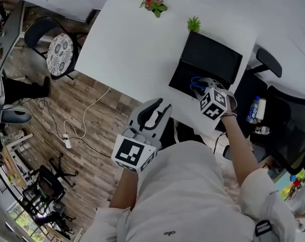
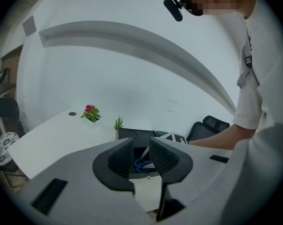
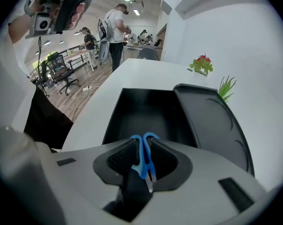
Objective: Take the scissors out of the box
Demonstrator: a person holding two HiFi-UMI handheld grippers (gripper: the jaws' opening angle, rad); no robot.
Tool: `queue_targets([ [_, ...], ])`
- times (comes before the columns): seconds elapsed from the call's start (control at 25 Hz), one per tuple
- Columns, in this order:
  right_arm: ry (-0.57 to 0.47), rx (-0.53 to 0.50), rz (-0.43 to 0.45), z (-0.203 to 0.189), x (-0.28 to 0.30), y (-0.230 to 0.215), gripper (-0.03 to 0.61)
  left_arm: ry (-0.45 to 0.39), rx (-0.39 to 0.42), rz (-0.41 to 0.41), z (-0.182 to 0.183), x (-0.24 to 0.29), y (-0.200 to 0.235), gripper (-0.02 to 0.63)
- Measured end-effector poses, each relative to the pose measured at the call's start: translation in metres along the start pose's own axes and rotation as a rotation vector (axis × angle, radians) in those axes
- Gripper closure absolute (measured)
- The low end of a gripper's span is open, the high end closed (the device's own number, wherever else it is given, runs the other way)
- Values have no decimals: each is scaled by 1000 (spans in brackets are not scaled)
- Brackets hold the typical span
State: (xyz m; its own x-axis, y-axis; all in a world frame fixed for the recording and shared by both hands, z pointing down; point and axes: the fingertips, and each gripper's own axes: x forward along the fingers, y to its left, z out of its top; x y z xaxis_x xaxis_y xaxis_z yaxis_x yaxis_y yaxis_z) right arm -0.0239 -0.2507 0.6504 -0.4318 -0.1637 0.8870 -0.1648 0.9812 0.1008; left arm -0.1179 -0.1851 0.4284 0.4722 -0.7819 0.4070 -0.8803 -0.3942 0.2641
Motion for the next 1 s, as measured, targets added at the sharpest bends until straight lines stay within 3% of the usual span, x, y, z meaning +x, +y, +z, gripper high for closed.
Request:
queue_targets([
  [0.56,84,-41,20,-10,18,-1,479,11,-13,-6,3,8,12,500],
  [1.0,70,-47,27,-10,19,-1,486,12,-11,1,2,6,12,500],
])
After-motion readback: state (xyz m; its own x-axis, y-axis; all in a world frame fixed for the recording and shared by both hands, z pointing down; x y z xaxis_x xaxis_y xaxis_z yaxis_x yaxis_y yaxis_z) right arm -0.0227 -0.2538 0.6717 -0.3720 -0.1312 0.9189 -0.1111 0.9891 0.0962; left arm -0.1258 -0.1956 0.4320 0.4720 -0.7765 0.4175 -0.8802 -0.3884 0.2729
